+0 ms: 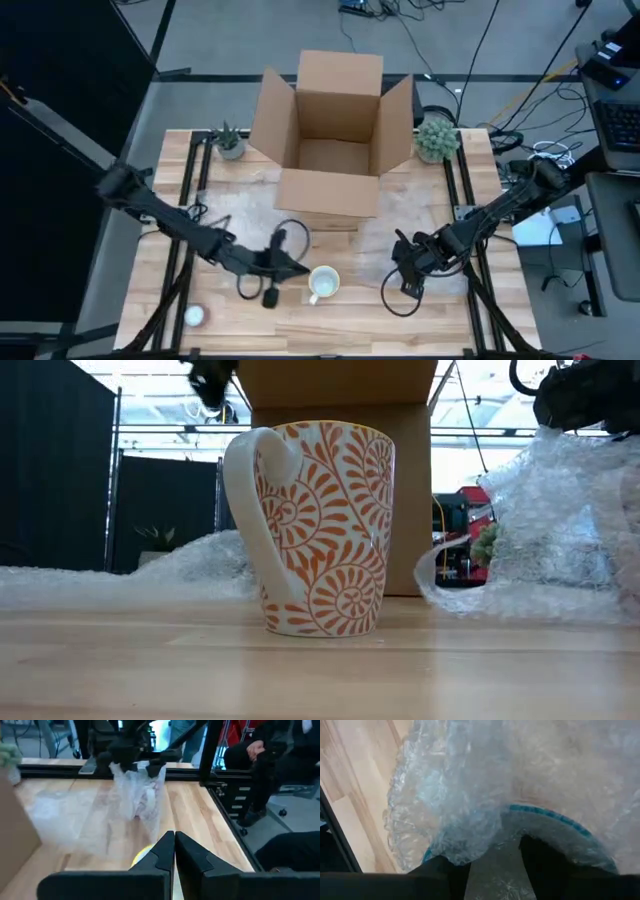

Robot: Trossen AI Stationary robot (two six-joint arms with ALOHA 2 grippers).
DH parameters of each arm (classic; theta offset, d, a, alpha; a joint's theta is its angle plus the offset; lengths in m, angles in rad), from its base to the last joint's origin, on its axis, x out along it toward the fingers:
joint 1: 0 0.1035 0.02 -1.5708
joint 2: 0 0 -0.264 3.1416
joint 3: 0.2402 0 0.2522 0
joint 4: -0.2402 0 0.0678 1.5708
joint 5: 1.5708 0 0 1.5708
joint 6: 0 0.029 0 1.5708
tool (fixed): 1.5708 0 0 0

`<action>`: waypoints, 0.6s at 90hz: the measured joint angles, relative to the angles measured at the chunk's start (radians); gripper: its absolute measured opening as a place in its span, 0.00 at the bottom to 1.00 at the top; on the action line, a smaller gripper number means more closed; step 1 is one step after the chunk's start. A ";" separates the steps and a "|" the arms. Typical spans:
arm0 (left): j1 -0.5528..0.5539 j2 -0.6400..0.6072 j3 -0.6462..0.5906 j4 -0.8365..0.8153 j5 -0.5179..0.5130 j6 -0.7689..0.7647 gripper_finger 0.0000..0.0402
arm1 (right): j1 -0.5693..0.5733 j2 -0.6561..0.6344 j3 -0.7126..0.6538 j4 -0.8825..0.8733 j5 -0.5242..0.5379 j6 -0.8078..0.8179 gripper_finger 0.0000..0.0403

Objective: Wrap mug
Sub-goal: Wrap the red cup with the bubble wrap

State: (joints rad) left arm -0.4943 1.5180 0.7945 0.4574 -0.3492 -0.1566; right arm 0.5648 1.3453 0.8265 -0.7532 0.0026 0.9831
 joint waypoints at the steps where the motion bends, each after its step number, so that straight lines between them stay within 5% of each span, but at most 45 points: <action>1: 0.003 0.012 0.007 0.007 0.000 0.008 0.00 | 0.000 0.000 0.000 0.000 0.000 0.000 0.39; 29: 0.080 0.270 0.283 0.085 0.037 0.216 0.00 | 0.000 0.000 0.000 0.013 0.006 -0.001 0.39; 54: 0.175 0.510 0.504 0.097 0.077 0.225 0.00 | 0.000 0.000 0.000 0.026 0.021 0.021 0.39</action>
State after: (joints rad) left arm -0.3189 2.0282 1.2985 0.5549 -0.2720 0.0686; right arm 0.5648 1.3453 0.8261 -0.7273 0.0238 1.0039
